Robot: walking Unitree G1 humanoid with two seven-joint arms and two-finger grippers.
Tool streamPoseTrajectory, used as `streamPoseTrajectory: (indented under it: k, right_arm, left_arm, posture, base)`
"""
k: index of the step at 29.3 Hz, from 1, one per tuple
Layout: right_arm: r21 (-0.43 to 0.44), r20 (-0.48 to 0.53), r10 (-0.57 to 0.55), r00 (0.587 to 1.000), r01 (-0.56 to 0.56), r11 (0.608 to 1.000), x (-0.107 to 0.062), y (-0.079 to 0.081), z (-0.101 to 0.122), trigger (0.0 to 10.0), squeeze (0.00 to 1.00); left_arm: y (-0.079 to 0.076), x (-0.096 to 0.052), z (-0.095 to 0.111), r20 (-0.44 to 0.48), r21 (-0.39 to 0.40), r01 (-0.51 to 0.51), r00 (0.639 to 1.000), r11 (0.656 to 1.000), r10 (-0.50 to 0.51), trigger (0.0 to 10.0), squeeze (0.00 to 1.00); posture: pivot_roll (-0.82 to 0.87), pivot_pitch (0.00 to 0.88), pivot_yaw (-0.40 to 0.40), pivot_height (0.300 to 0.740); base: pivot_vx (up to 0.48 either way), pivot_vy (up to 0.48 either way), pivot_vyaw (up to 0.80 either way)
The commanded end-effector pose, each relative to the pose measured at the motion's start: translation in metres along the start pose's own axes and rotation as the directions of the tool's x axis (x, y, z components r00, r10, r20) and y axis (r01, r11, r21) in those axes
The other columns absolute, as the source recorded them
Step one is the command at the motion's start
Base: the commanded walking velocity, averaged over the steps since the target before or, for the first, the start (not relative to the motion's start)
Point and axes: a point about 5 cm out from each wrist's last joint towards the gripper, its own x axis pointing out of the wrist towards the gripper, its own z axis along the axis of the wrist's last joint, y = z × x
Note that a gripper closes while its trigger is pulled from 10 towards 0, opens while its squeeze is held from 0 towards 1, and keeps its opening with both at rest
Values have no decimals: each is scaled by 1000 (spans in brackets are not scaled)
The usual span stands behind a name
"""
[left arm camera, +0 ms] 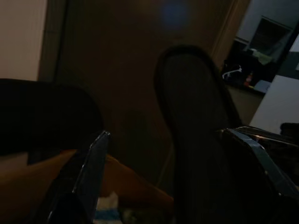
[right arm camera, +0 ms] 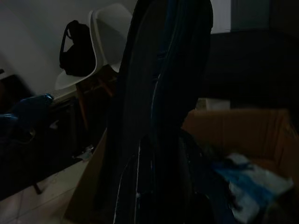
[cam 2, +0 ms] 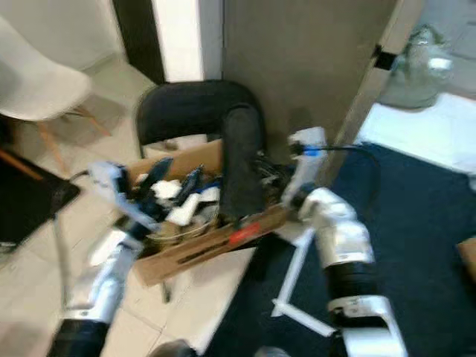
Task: Picking trash to rubbish bin
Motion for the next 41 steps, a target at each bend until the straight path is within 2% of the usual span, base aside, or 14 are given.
streamPoseTrajectory:
  k: [1,7,14,15,16,22,26,27,28,29,31,38,39,41]
  right_arm:
    - [-63,41,-17,999,19,998,0,-2,15,10000,0]
    - [-117,61,-61,996,68,991,8,1,24,10000,0]
    - [-139,44,-42,998,47,989,9,5,22,10000,0]
    - [-136,41,-25,999,30,990,9,6,21,10000,600]
    - [-134,32,-11,999,15,991,8,7,20,10000,1000]
    - [-133,27,-24,999,27,991,8,6,19,10000,1000]
    - [-97,47,-105,993,109,989,3,-9,20,10000,1000]
    - [-77,51,-106,993,110,991,0,-12,21,10000,494]
    - [-77,51,-106,993,110,991,0,-12,21,10000,494]
    - [-29,66,-89,994,91,995,-4,-15,21,10000,0]
    - [7,78,-74,994,74,997,-6,-15,22,10000,0]
    - [6,72,11,997,-11,1000,-3,-1,17,10000,0]
    - [-12,58,56,997,-55,998,-2,7,13,10000,0]
    - [-33,40,71,997,-70,997,-1,9,9,10000,0]
  left_arm:
    - [-2,1,-1,-13,13,14,1000,1000,-13,10000,0]
    - [0,-3,-2,-50,26,-27,998,999,28,10000,0]
    - [-1,-15,-3,-107,-72,-12,994,997,4,10000,0]
    - [-2,-16,-4,-113,-75,-6,994,997,-2,10000,0]
    - [-3,-16,-5,-117,-78,0,993,997,-9,10000,0]
    - [-9,-14,-7,-131,-81,29,991,996,-40,10000,0]
    - [-10,-14,-7,-146,-79,34,988,996,-46,10000,0]
    - [-10,-14,-7,-151,-78,30,988,997,-41,10000,0]
    - [-10,-14,-7,-151,-78,30,988,997,-41,10000,0]
    - [-9,-13,-7,-156,-70,21,987,997,-32,10000,0]
    - [-8,-12,-8,-156,-67,13,987,998,-23,10000,0]
    - [-8,-8,-6,-131,-66,19,991,998,-27,10000,0]
    - [-8,-8,-6,-131,-67,15,991,998,-24,10000,0]
    - [-7,-8,-6,-135,-67,8,991,998,-17,10000,0]
  posture:
    - [-17,0,-38,740]
    - [-18,0,-31,740]
    - [-11,0,-38,740]
    - [-11,0,-38,740]
    - [-11,0,-38,740]
    - [-11,0,-38,740]
    - [-13,0,-38,740]
    - [-13,0,-38,740]
    - [-13,0,-38,740]
    - [-13,0,-38,740]
    - [-13,0,-38,740]
    - [-14,0,-41,740]
    - [-14,0,-41,740]
    - [-14,0,-39,740]
  base:
    - [480,0,0]
    - [411,0,0]
    - [0,0,0]
    - [0,0,0]
    - [0,0,0]
    - [0,0,0]
    - [0,0,0]
    - [0,0,0]
    - [0,0,0]
    - [0,0,0]
    - [0,0,0]
    - [0,0,0]
    - [0,0,0]
    - [0,0,0]
